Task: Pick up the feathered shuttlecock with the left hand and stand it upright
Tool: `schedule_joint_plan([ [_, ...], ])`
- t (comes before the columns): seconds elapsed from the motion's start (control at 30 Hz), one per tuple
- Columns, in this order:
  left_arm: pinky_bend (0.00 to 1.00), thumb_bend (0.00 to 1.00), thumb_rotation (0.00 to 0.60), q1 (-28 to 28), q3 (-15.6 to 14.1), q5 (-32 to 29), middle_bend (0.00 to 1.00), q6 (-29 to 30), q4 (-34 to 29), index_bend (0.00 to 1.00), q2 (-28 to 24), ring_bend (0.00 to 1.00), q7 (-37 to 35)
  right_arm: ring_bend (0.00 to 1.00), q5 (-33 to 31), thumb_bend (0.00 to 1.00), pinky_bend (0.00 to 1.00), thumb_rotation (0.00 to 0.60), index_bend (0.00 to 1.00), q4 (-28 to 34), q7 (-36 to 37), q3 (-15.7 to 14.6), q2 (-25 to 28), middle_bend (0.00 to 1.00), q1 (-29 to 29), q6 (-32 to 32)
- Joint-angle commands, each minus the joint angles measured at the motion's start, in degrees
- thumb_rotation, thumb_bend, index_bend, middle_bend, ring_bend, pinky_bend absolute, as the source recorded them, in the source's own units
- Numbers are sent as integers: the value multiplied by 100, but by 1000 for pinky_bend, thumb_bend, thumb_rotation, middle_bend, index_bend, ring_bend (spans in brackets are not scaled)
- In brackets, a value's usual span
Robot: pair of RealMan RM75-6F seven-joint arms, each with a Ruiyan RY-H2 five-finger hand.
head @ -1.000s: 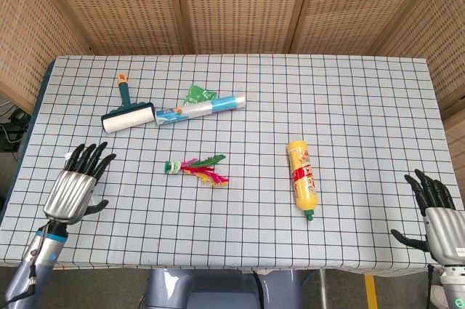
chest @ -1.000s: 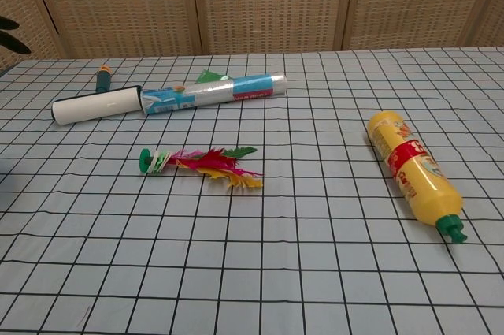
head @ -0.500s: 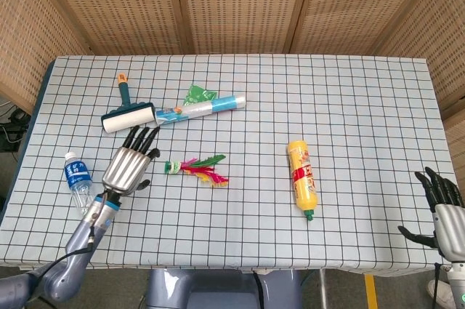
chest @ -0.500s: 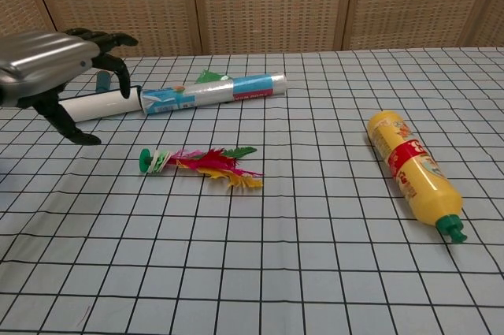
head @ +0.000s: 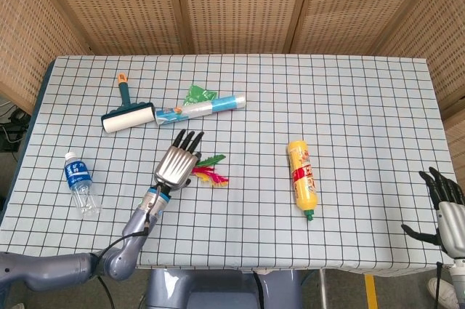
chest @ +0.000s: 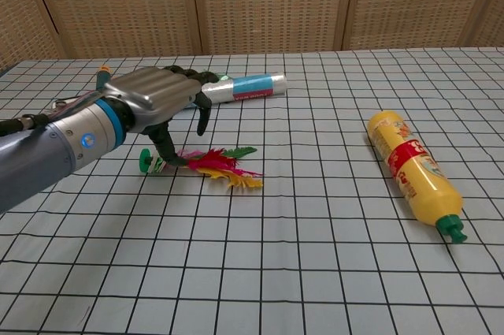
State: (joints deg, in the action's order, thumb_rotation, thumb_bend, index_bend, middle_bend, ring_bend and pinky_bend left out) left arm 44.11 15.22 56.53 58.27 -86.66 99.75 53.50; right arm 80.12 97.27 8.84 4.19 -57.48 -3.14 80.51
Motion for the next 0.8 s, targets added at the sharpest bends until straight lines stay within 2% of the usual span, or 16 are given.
schedule_joint_plan([
  [0.03,0,184,600,142,-19,-109,0,15,147,498,170,0,84,0,-19,66,0,600,29,-20,8,4,-9,0,-9,-25],
  [0.23,0,255,600,406,21,-301,0,31,433,526,503,0,135,0,-59,65,0,600,29,-62,55,12,-27,0,-30,-95],
  [0.5,0,251,600,728,-61,-577,0,-20,547,510,775,0,263,0,-86,66,0,600,29,-126,212,58,-38,0,-26,-83],
  [0.8,0,251,600,953,-93,-711,0,82,853,536,1047,0,374,0,-82,66,0,600,29,-170,351,80,-30,0,-17,-75],
])
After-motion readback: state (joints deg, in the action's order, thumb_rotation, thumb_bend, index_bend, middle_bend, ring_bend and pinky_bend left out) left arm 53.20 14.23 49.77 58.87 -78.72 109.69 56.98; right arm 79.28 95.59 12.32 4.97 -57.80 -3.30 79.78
